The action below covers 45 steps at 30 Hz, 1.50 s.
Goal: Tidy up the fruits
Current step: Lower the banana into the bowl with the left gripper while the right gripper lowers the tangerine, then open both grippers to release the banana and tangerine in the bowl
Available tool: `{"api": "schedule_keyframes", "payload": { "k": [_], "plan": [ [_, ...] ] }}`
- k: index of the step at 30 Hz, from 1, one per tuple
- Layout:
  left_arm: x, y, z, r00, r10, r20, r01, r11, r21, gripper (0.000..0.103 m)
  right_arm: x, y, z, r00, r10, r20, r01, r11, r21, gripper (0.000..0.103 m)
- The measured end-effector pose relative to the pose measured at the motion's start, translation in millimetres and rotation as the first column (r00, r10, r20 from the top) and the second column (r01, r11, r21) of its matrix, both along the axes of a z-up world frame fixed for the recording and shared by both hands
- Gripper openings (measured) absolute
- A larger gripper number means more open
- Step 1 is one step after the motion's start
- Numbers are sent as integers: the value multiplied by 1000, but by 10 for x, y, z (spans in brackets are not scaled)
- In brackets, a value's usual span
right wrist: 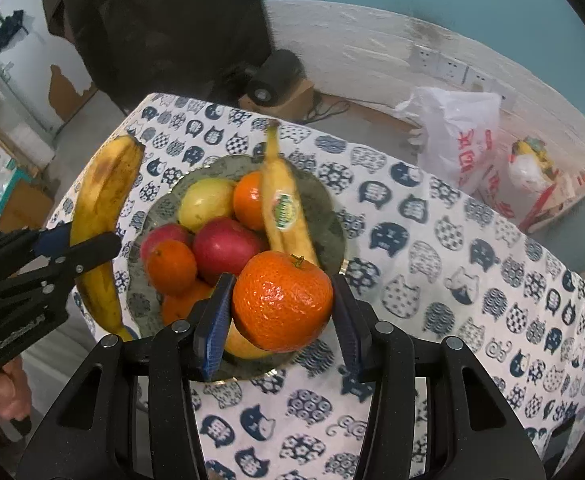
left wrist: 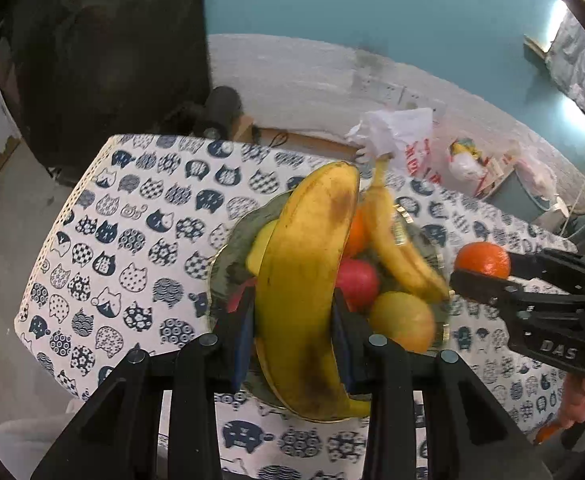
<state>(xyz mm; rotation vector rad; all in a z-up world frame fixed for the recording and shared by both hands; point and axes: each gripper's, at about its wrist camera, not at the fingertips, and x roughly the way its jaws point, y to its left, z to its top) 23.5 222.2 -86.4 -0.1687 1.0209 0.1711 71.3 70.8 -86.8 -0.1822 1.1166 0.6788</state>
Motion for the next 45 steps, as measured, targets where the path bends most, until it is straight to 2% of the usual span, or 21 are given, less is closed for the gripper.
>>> {"api": "schedule_keyframes", "payload": {
  "k": [7, 12, 14, 16, 24, 28, 34, 42, 45],
  "plan": [
    [123, 118, -328, 998, -5, -70, 2, 999, -41, 35, 23, 271, -55, 999, 36, -5, -36, 999, -5, 47],
    [193, 182, -347, 998, -4, -60, 1, 999, -51, 35, 58, 386, -150, 999, 47, -22, -47, 999, -15, 47],
    [214, 207, -382, 998, 2, -66, -7, 997, -76, 44, 71, 410, -203, 998, 49, -35, -50, 999, -15, 47],
    [206, 222, -399, 998, 23, -57, -27, 998, -64, 50, 90, 425, -242, 998, 49, -47, -49, 999, -12, 47],
    [199, 227, -396, 997, 35, -63, -39, 998, -52, 54, 162, 436, -365, 995, 42, -96, -41, 999, 13, 47],
    [191, 242, -394, 997, 47, -68, -50, 998, -35, 61, 178, 458, -367, 994, 51, -98, -49, 998, 26, 48],
    [166, 230, -375, 996, 52, -75, -54, 998, -25, 67, 196, 420, -359, 994, 44, -104, -41, 999, 30, 52],
    [112, 108, -282, 996, 27, -82, -29, 999, -16, 74, 150, 330, -160, 997, 44, -60, -42, 998, 36, 52],
    [61, 21, -187, 997, 13, -71, -12, 1000, 8, 74, 104, 294, -53, 999, 44, -31, -43, 999, 29, 57]
  ]
}}
